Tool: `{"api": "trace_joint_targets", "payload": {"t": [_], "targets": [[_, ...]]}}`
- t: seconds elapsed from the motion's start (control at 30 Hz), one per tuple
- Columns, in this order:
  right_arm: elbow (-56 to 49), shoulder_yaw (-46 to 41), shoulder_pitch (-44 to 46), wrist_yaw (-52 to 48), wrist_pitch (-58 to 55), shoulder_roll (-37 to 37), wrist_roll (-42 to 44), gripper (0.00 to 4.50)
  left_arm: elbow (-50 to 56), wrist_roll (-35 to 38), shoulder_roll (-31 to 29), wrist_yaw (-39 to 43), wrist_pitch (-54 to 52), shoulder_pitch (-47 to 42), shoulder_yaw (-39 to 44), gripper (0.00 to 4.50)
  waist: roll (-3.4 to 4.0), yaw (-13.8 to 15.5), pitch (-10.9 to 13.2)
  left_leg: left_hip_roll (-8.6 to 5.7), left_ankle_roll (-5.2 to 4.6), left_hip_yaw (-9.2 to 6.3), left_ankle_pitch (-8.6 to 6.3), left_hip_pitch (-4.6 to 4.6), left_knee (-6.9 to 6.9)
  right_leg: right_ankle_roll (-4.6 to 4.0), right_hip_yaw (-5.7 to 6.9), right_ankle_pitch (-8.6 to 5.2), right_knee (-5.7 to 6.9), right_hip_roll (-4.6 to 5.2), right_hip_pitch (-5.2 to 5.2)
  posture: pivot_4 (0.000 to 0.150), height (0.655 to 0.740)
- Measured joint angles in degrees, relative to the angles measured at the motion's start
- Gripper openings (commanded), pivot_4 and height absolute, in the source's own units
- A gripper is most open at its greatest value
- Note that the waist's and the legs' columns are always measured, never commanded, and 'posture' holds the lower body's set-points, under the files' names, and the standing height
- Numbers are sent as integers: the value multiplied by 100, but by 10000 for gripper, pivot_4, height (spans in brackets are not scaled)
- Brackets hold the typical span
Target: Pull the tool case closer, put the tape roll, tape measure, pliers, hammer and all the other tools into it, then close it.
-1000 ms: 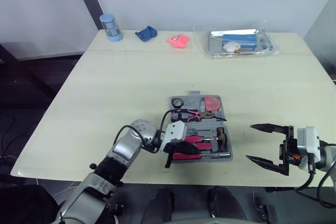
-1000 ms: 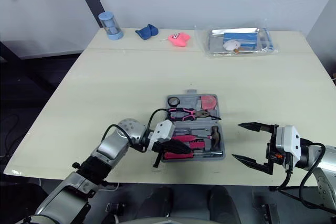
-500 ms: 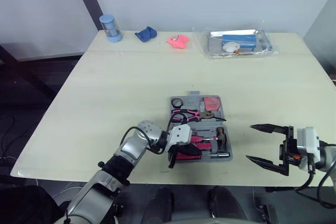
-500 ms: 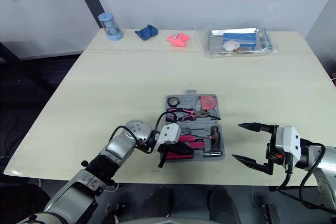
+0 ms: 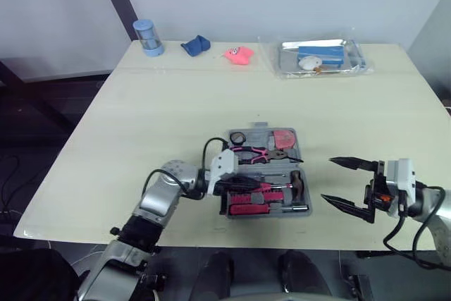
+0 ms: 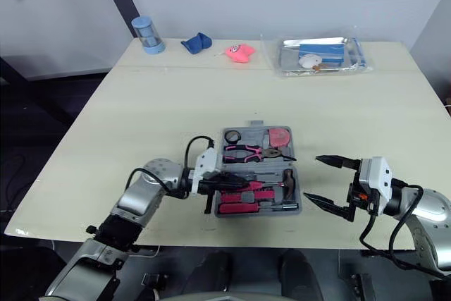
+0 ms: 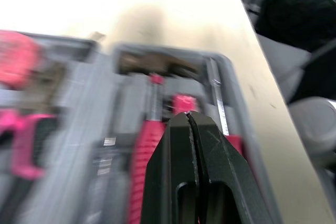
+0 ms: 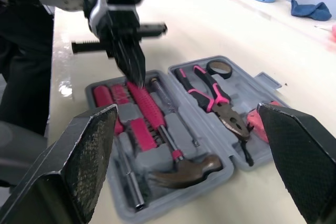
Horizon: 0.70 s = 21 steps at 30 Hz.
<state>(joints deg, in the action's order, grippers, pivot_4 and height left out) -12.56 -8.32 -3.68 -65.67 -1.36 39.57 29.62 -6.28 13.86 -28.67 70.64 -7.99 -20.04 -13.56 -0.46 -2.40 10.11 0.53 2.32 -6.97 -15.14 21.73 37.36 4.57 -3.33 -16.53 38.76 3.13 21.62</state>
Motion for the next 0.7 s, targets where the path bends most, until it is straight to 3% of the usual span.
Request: {"api": "trace_joint_targets", "payload": {"t": [0.2, 0.3, 0.4, 0.43, 0.47, 0.57, 0.7], "targets": [[1009, 394, 678, 319, -135, -118, -565, 45000, 39, 291, -444, -285, -250, 311, 737, 153, 3, 11, 2, 0, 0, -1, 0, 0, 0, 0, 1, 0, 3, 0, 3, 1500, 7400], [1538, 565, 1094, 412, -207, -196, -802, 36130, -199, 324, -612, -368, -233, 446, 992, 0, 3, -4, 3, 0, 0, 0, 0, 0, -1, 0, 0, 0, 3, 0, 6, 1500, 7400], [2165, 719, 1522, 512, -220, -329, -1052, 20934, -643, 331, -667, -472, -231, 459, 1242, 0, 3, -5, 3, 0, 0, 0, 0, 0, -1, -1, 1, 0, 5, -1, 7, 1500, 7400], [2272, 768, 1592, 512, -222, -353, -1103, 18213, -716, 329, -667, -476, -212, 457, 1271, 0, 3, -5, 3, 0, 0, -1, 0, 1, -1, -1, 2, 0, 5, -1, 8, 1500, 7400], [2319, 791, 1627, 512, -224, -367, -1137, 11954, -767, 329, -667, -478, -193, 452, 1278, 0, 3, -4, 3, 0, 0, -1, 0, 1, -2, -1, 2, 0, 4, -1, 8, 1500, 7400], [2681, 965, 1893, 490, -217, -430, -1317, 504, -1097, 322, -666, -466, -147, 407, 1300, 0, 3, 0, 3, -1, 1, -1, 0, 1, -1, -1, 2, 0, 4, 0, 8, 1500, 7400], [3057, 1085, 2142, 479, -210, -505, -1516, 504, -1593, 304, -634, -404, -77, 165, 1296, 0, 4, -3, 3, -1, 1, -1, 1, 2, -1, -1, 3, 0, 6, 0, 9, 1500, 7400]]}}
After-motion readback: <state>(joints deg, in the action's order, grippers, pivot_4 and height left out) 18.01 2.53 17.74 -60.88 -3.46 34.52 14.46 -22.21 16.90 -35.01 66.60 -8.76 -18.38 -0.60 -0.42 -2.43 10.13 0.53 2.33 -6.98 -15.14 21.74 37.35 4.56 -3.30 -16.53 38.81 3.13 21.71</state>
